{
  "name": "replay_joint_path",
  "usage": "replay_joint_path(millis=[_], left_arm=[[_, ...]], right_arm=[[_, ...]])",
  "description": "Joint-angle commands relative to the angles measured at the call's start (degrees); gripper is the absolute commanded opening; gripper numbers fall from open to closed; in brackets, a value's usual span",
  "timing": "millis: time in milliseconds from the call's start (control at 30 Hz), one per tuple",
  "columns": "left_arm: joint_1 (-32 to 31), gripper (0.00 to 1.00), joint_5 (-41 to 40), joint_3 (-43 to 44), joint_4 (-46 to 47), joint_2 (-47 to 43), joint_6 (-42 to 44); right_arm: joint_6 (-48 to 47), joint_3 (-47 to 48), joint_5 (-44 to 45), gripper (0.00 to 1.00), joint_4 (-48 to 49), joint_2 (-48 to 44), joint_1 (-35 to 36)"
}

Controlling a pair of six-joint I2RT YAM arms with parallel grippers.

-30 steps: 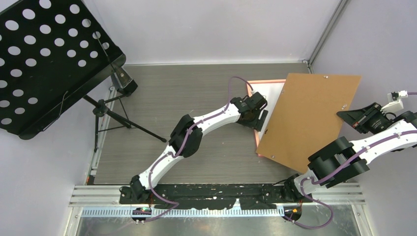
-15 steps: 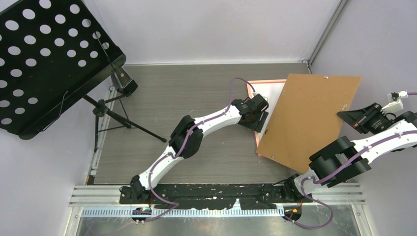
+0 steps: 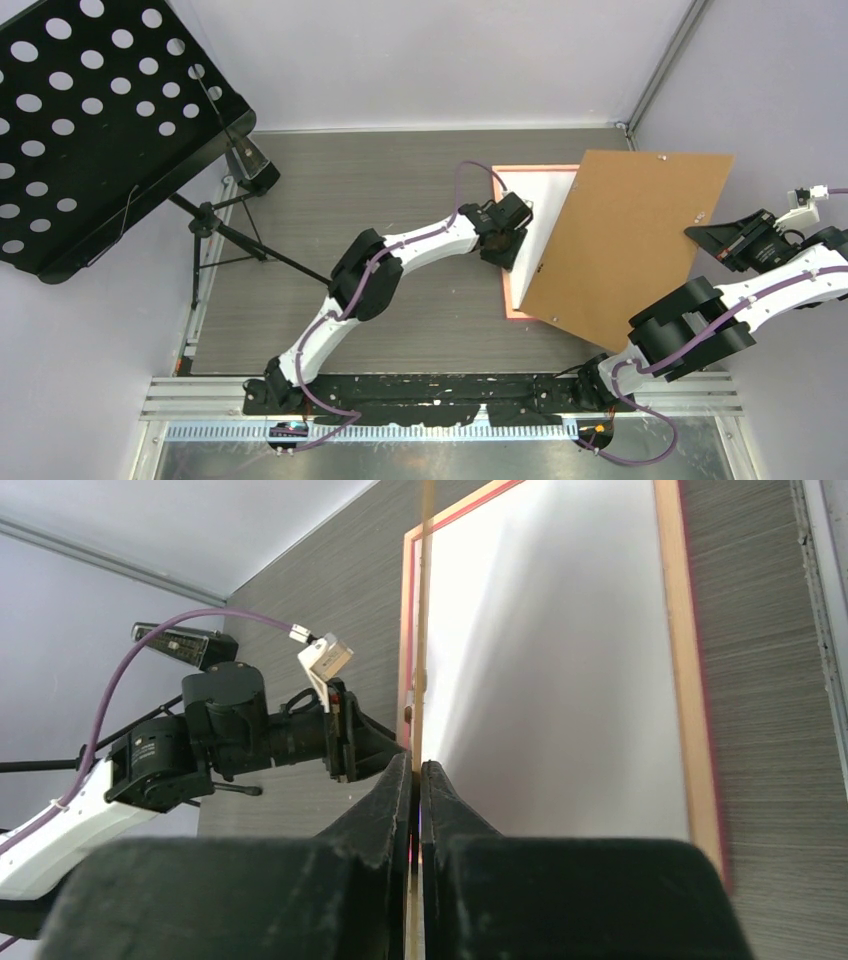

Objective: Put the photo into the frame

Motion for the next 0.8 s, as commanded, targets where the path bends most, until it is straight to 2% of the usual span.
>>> replay_joint_path(millis=[0,300,567,767], left_arm=[[3.0,0.29,0.0,-7.1,-2.3,-5.4,1.1],[6.5,0.00,0.7,-20.3,1.8,-13.1,1.4],[9.8,0.00,-0.6,-30.9,6.1,-19.8,1.4],[11.7,0.00,-2.8,-35.4,8.3,-22.4,-0.3]], right_arm=[[0.7,-1.2,-1.9,0.06,-3.1,0.4,-1.3],[-0.7,-6.1,-3.3,0.06,-3.1,-0.9,1.8],[-0.7,-10.0,-8.5,0.05,-3.1,1.9,3.7],[-3.8,-13.5,-10.0,0.05,-3.5,4.5,7.0]])
